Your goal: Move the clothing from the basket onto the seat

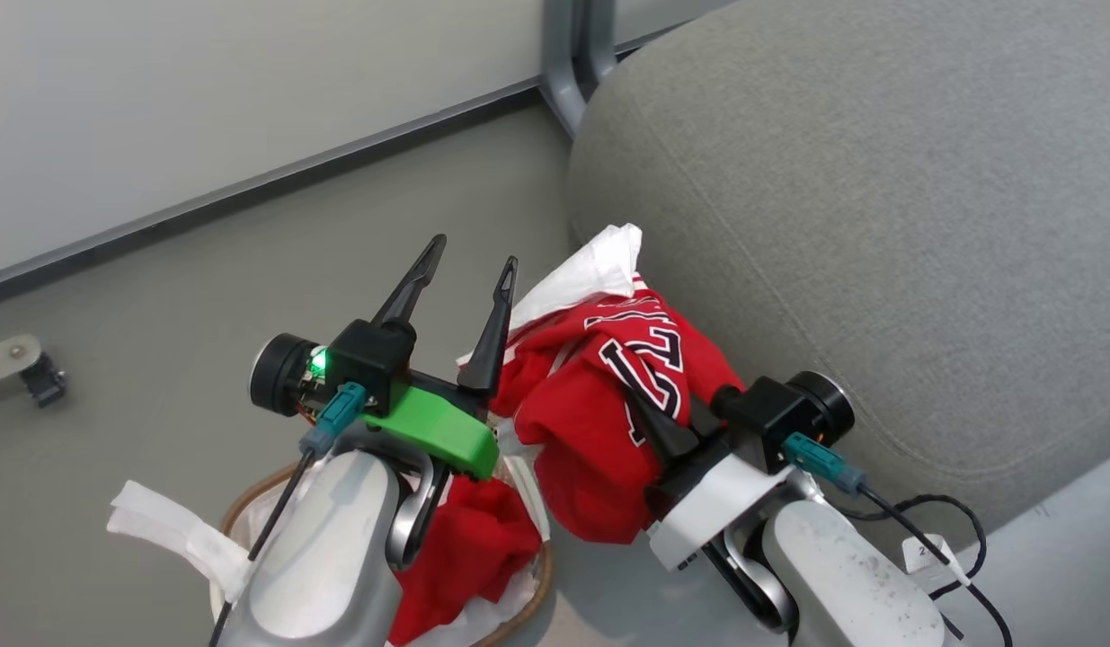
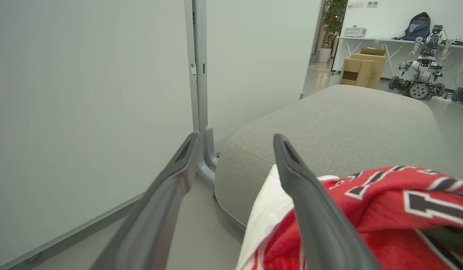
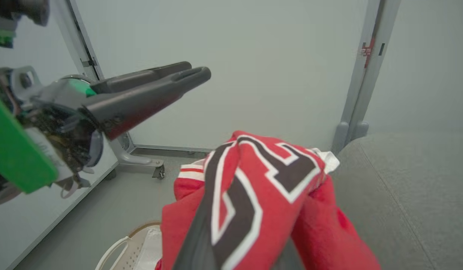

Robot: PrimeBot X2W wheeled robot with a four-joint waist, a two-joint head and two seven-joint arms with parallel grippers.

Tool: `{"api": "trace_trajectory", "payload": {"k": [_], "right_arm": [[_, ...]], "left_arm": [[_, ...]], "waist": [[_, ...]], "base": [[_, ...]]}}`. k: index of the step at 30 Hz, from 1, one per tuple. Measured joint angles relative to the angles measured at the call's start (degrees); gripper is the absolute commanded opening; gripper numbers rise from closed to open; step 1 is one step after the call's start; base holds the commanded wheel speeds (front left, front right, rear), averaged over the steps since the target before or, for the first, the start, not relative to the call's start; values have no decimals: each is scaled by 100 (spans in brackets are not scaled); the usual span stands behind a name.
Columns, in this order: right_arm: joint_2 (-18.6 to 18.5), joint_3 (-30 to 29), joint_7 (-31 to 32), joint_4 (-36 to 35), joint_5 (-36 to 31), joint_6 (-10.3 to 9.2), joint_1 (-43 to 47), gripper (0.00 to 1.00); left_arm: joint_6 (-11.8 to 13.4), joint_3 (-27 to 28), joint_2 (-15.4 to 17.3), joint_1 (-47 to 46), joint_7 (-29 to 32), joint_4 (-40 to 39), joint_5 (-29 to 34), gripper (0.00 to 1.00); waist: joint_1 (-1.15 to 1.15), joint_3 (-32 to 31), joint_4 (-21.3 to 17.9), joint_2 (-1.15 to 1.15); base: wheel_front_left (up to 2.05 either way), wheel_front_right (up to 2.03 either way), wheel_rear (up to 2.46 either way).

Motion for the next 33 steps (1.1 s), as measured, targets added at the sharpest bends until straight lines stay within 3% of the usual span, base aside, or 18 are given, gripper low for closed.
{"api": "trace_trajectory", "payload": {"k": [9, 16, 23, 33], "right_arm": [[1, -151, 0, -152, -112, 0, 59, 0], [-24, -589, 0, -101, -495, 0, -230, 0], [-671, -1095, -1, 49, -879, 2, -1025, 0], [-1621, -2134, 0, 828, -1354, 2, -2372, 0]], "left_arm": [[-21, -54, -3, 25, 0, -52, 140, 100], [-23, -226, 46, 20, 0, -192, 242, 100], [-29, -426, 207, 13, 0, -325, 246, 100], [-29, -619, 536, -213, 1, -415, 247, 100]], "waist": [[0, 212, -748, 0], [0, 531, -922, 0], [0, 845, -842, 0], [0, 1447, -493, 0]], "base": [[0, 0, 0], [0, 0, 0], [0, 0, 0], [0, 0, 0]]}}
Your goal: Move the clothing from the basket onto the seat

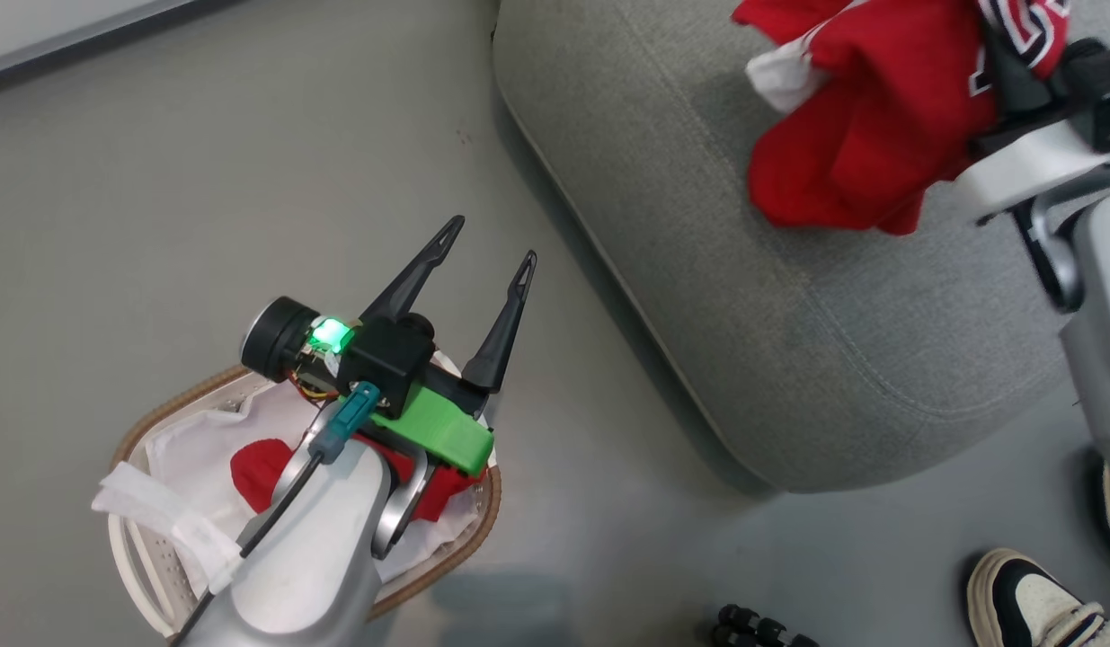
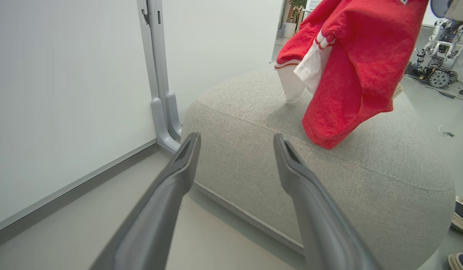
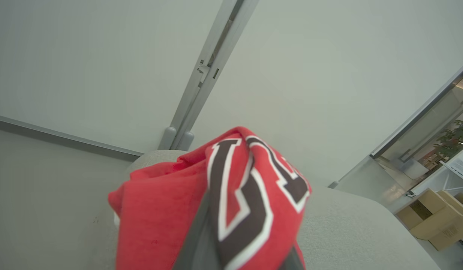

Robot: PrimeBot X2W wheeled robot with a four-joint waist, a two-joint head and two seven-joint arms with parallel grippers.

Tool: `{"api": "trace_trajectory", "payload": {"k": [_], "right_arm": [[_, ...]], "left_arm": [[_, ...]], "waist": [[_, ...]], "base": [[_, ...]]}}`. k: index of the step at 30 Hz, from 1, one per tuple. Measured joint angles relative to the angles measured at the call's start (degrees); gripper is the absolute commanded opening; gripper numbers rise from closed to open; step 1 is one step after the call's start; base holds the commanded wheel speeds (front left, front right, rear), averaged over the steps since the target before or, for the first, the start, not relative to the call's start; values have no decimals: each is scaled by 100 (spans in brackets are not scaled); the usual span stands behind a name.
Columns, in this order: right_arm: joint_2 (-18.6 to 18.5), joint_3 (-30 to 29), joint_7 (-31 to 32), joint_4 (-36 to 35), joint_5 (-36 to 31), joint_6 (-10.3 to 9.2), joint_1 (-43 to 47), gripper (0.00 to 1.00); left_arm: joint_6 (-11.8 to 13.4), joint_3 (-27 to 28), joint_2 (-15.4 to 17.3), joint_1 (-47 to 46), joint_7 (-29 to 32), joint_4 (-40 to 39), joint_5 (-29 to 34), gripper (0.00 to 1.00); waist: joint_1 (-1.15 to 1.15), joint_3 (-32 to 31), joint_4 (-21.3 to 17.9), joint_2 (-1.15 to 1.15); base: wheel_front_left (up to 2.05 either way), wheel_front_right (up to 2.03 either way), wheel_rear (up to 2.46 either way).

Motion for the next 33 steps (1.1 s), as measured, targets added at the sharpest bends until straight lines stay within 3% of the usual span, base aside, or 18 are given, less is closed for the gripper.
{"api": "trace_trajectory", "payload": {"k": [11, 18, 23, 31, 32, 33], "right_arm": [[-678, -1194, 0, 1010, -579, 0, -1262, 0], [-827, -2319, -1, 1182, -1143, 0, -1612, 0], [-593, -2742, -1, 1396, -1366, 0, -1563, 0], [-68, -3883, -1, 1808, -1706, 0, -938, 0], [19, -3999, -1, 1846, -1731, 0, -843, 27], [92, -4097, -2, 1855, -1751, 0, -727, 39]], "left_arm": [[-1, -143, 186, -298, 0, -227, 49, 100], [-1, -121, 305, -356, 0, -305, 53, 100], [-1, -93, 310, -378, 0, -319, 51, 100], [-1, -32, 314, -374, 0, -299, 52, 100], [-1, -13, 319, -373, -1, -291, 51, 100], [-1, 0, 321, -371, 0, -280, 51, 100]], "waist": [[0, 815, 461, 0], [1, 1249, 805, 0], [1, 1460, 1057, 0], [1, 1606, 1283, 0], [1, 1591, 1282, 0], [1, 1569, 1276, 0]], "base": [[0, 0, 0], [0, 0, 0], [0, 0, 0], [0, 0, 0], [0, 0, 0], [0, 0, 0]]}}
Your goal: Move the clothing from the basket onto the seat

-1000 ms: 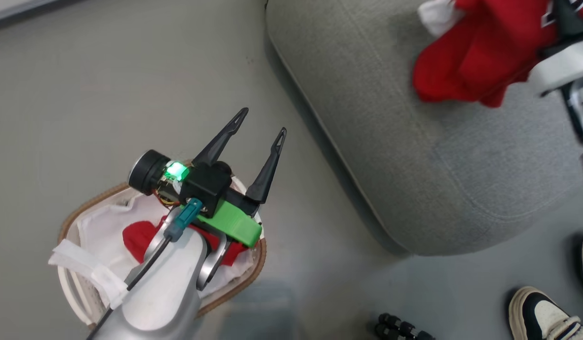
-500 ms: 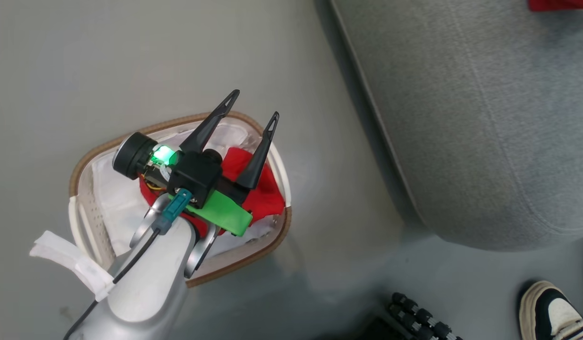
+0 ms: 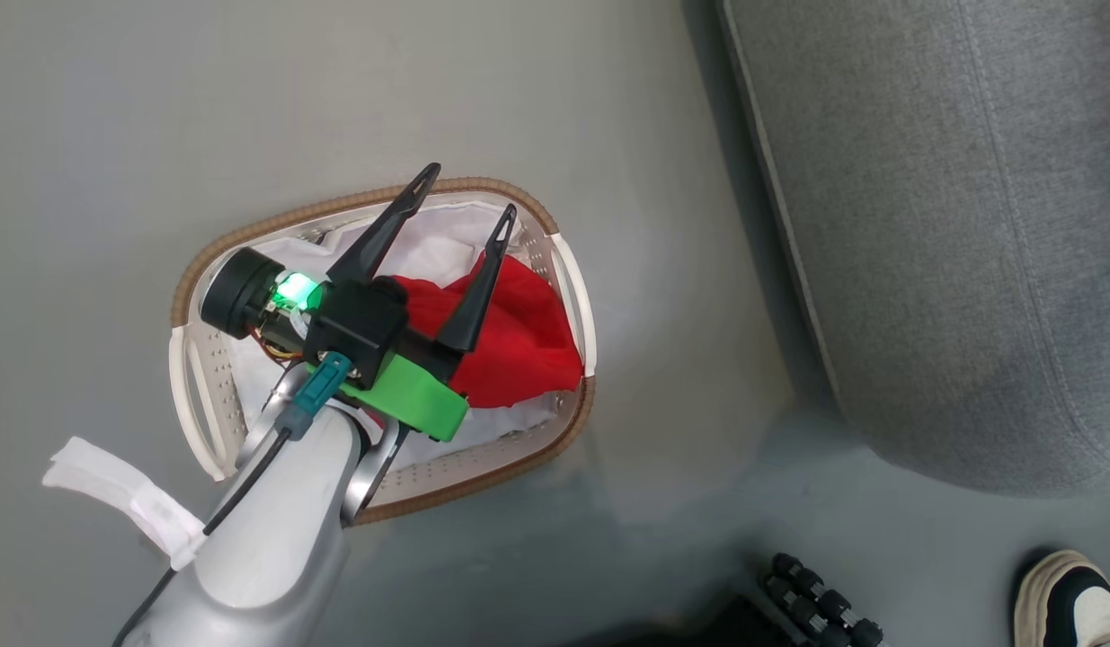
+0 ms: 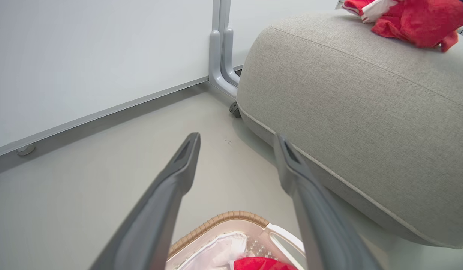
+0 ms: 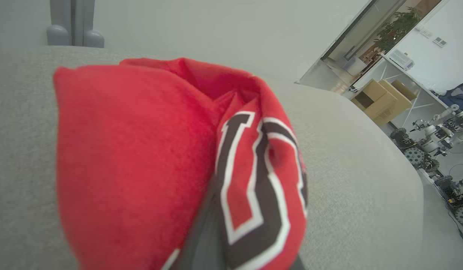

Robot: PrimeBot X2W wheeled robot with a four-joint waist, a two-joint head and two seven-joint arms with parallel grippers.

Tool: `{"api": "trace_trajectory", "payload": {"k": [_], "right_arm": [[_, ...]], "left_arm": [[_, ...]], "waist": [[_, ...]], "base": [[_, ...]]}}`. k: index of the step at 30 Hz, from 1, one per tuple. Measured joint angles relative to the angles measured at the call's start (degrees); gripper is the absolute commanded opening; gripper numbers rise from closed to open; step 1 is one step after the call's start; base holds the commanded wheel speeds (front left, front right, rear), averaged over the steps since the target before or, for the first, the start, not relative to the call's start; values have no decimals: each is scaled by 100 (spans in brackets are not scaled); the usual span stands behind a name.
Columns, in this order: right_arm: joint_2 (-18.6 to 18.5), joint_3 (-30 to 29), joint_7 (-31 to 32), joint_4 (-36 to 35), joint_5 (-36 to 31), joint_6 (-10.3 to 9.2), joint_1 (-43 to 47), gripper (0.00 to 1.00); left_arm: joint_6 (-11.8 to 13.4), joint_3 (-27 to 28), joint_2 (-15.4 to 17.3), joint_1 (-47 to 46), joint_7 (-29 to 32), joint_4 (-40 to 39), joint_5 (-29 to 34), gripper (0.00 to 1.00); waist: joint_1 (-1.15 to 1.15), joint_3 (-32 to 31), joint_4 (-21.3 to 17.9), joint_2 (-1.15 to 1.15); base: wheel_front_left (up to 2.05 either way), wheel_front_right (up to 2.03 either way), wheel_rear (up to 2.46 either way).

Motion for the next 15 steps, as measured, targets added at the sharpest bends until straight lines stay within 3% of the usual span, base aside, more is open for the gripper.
{"api": "trace_trajectory", "payload": {"k": [1, 8, 15], "right_arm": [[53, -41, 0, 1, -33, 0, 91, 100], [412, -328, -7, -77, -29, 0, 828, 100], [670, -213, -7, -397, 157, 0, 1632, 100]], "left_arm": [[0, 10, 1, 7, -1, 13, 0, 100], [0, 140, -23, 172, -1, 138, -2, 100], [0, 346, -157, 472, 0, 215, -16, 100]], "waist": [[0, -23, -8, 0], [0, -314, -93, 0], [0, -732, -158, 0]], "base": [[0, 0, 0], [0, 0, 0], [0, 0, 0]]}}
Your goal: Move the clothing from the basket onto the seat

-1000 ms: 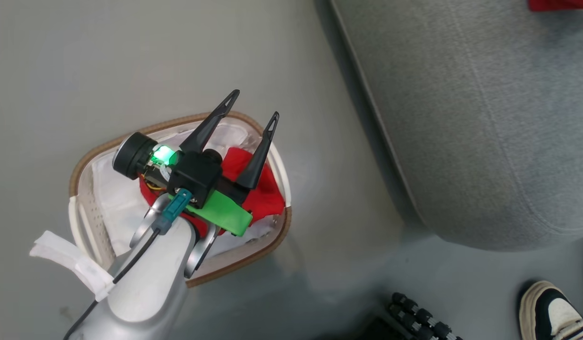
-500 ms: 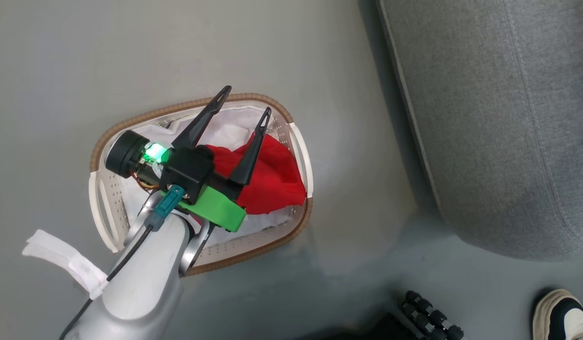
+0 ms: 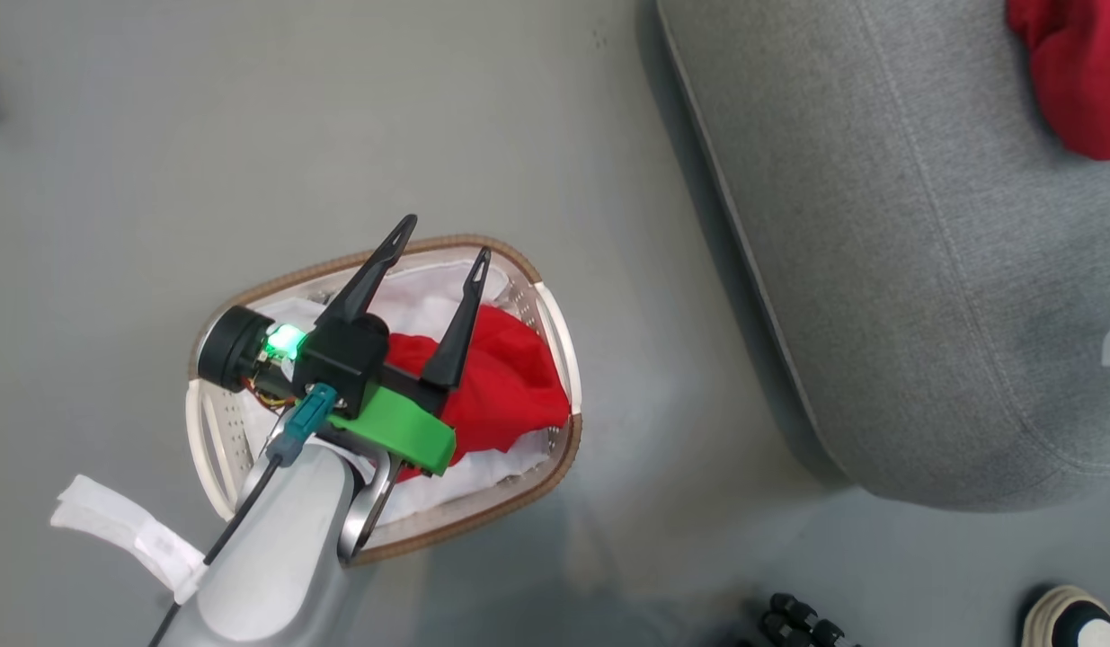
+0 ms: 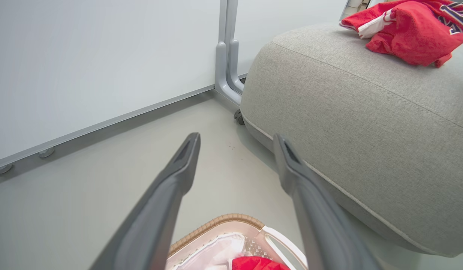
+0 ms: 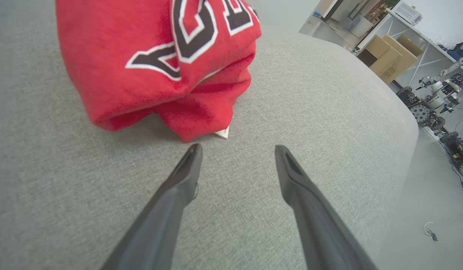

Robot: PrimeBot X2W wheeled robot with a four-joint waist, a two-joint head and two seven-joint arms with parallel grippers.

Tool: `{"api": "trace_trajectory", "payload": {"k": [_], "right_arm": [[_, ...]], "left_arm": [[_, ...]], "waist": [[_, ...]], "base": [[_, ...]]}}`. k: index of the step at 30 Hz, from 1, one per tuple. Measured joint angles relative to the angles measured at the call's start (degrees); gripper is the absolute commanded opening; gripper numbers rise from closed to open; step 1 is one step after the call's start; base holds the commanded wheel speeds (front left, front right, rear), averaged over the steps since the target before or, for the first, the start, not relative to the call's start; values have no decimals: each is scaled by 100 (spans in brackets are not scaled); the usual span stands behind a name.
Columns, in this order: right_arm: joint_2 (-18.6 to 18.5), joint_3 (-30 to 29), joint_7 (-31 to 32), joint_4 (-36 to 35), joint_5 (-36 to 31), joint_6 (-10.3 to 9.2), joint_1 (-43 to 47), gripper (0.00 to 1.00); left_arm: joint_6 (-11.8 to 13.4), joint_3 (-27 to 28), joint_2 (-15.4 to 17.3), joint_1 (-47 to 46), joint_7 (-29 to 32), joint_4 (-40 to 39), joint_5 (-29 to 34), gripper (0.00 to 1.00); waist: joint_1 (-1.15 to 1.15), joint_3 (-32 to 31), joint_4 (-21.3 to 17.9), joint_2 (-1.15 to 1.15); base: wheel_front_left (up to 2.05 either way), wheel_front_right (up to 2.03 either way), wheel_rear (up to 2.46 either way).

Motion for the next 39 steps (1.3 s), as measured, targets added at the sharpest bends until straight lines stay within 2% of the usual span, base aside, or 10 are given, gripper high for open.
{"api": "trace_trajectory", "payload": {"k": [6, 11, 25, 33, 39], "right_arm": [[142, 497, 0, -309, 245, 0, 504, 100], [227, 1203, 0, -698, 573, 0, 794, 100], [599, 2755, 0, -1411, 1250, 0, 900, 100], [775, 3227, 0, -1496, 1447, 0, 1146, 100], [825, 3274, 0, -1577, 1534, 0, 1513, 100]], "left_arm": [[0, 285, -169, 271, -1, 88, 11, 100], [32, 660, -313, 549, 0, 133, 64, 100], [243, 1992, -556, 1162, -1, 138, 136, 100], [261, 2646, -624, 1366, 0, 116, 312, 100], [235, 2876, -668, 1598, 0, 80, 371, 100]], "waist": [[0, -403, 14, 0], [0, -737, 129, 0], [0, -1325, 909, 0], [0, -1638, 1216, 0], [-1, -1898, 1321, 0]], "base": [[0, 0, 0], [0, 0, 0], [0, 0, 0], [0, 0, 0], [0, 0, 0]]}}
